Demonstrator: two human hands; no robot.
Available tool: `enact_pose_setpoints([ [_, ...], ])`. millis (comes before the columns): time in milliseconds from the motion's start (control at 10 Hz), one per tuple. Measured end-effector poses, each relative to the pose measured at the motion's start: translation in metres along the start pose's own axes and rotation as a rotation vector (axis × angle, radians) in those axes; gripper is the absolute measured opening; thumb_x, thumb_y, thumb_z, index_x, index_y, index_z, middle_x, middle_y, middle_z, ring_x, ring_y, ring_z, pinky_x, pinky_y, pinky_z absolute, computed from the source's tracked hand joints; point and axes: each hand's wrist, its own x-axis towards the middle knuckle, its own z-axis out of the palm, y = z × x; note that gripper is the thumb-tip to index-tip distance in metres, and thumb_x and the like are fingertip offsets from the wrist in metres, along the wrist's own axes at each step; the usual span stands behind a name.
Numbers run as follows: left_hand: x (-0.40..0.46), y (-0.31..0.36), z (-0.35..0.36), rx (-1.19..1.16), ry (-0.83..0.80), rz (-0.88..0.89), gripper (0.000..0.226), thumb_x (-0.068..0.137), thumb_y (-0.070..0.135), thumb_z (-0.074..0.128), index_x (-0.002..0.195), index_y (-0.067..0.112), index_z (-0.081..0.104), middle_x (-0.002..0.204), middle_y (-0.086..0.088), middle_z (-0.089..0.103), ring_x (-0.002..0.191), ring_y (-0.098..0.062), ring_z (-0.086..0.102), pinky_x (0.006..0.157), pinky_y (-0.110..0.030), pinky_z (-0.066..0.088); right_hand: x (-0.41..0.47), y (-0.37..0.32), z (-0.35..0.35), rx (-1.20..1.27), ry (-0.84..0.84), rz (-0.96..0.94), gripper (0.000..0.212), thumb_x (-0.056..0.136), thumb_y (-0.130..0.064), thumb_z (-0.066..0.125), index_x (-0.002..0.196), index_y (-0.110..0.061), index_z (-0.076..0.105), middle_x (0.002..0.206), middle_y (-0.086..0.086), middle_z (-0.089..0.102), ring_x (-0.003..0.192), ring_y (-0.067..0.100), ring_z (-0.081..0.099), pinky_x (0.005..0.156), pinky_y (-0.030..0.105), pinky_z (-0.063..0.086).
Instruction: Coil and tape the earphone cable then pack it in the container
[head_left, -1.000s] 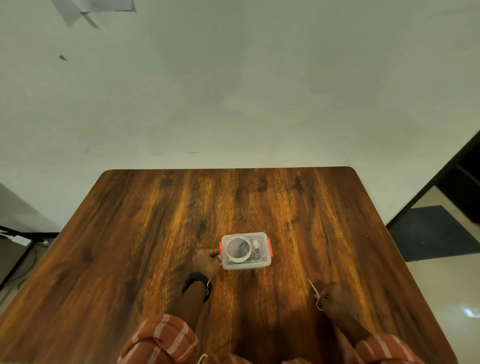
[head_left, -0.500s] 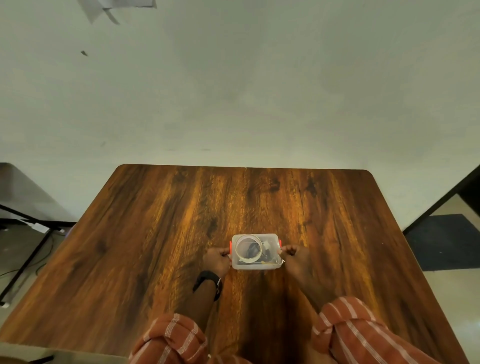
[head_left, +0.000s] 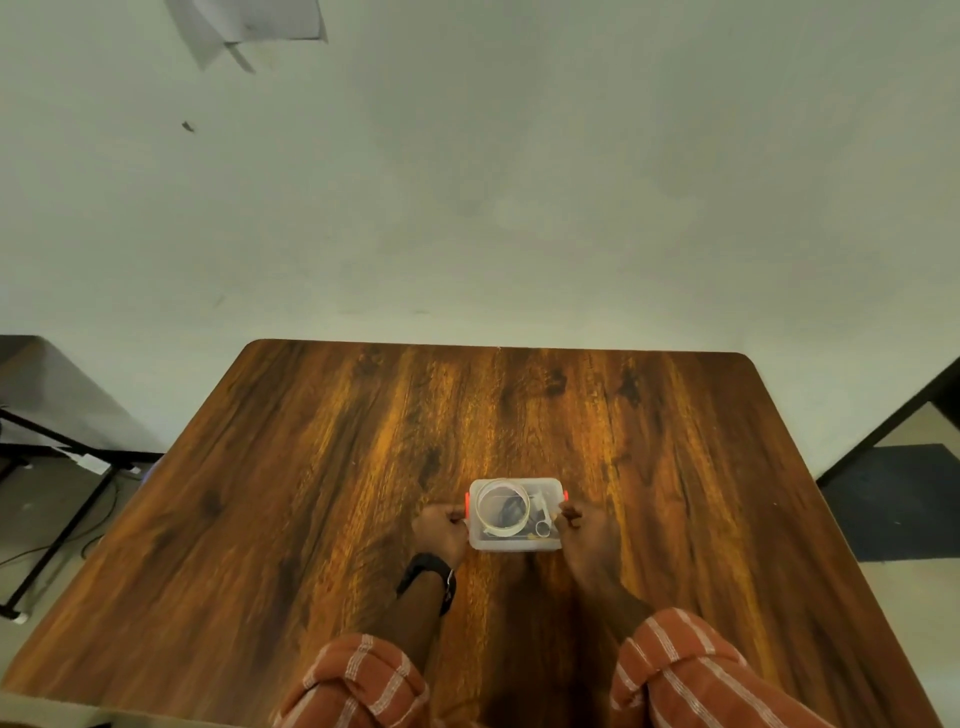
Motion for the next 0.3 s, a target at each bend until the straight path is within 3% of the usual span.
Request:
enact_pose_setpoints([
  [100,0.002,-0.002,-0.002,0.025,-0.011,-0.018,0.021,0.089,0.007,0.06,0.081,0.014,0.078,0.081,-0.003,0.076,0.078,-0.019,0.069,0.073,-0.036,0.059,-0.003,-0.007,-0.011,-0.013,-0.016,-0.04,0.022,0.09,-0.016,0.066,0.111,-0.012,0.071,0.102,0.003,0.074,0.092,0.015,0.069,0.072,0.017,0.052],
  [200,0.007,0.012,-0.008,0.057,0.029,0.0,0.021,0.089,0.014,0.06,0.071,0.015,0.072,0.073,-0.003,0.072,0.071,-0.019,0.068,0.07,-0.04,0.06,0.0,-0.024,-0.029,0.04,-0.076,-0.052,0.012,0.093,-0.017,0.062,0.098,-0.01,0.071,0.083,-0.003,0.07,0.08,0.014,0.07,0.058,0.006,0.046],
  [300,0.016,0.057,-0.026,0.004,0.008,0.082,0.026,0.094,0.03,0.057,0.073,0.016,0.064,0.07,0.001,0.064,0.065,-0.016,0.059,0.068,-0.036,0.055,0.021,-0.055,-0.062,0.098,-0.038,-0.027,0.029,0.097,-0.031,0.057,0.076,-0.015,0.068,0.063,-0.006,0.062,0.058,0.004,0.058,0.05,0.008,0.043],
])
